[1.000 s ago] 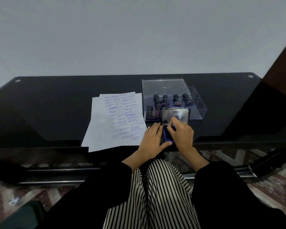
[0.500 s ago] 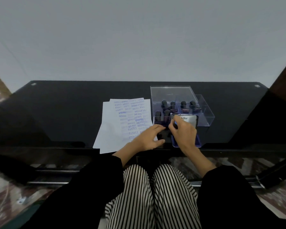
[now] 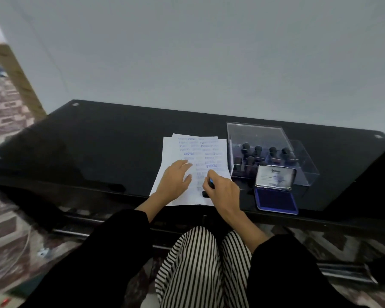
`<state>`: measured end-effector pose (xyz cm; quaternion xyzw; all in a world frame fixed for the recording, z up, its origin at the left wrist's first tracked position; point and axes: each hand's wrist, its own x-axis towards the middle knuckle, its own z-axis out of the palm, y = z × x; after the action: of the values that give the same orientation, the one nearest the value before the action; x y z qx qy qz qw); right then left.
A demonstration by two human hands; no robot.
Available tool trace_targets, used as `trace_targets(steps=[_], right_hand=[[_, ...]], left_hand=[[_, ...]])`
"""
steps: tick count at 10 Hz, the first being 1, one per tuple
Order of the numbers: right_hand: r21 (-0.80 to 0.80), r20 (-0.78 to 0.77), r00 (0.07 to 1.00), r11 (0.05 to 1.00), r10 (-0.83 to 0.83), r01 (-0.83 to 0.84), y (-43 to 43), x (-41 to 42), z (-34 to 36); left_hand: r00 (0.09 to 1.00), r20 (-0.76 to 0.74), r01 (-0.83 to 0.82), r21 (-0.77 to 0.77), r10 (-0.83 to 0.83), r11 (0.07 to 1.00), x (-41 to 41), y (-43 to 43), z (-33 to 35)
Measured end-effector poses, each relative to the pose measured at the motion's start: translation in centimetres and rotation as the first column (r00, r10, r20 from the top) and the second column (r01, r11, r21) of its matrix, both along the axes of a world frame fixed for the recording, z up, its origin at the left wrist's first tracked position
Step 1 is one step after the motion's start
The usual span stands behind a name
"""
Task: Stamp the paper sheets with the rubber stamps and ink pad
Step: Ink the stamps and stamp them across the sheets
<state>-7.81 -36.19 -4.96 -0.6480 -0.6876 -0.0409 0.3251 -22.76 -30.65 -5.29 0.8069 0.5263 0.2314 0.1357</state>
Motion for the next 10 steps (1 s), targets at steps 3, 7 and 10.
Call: trace_targets(steps=[3,7,10], right_hand=[[-0.039,0.199,0.980,0.999,0.002,0.006,-0.3,-0.9,-0.8],[0.133,0.102,0.993,0.990,-0.057,0.043,0.4,-1.2,-2.3],[0.216,0.062,0.996,0.975,-0.059,0.045,1.0,-1.1,-2.8]], left_hand=[[0.965,-0.261,-0.054,-0.100,0.026,0.994,-0.5,-0.3,-2.3],[0.953,-0.299,-0.056,-0.032,0.044,0.998,-0.5,-0.4,-3.1],[0.955,-0.294,-0.058,-0.034,0.046,0.998,-0.4,-0.4,-3.1]])
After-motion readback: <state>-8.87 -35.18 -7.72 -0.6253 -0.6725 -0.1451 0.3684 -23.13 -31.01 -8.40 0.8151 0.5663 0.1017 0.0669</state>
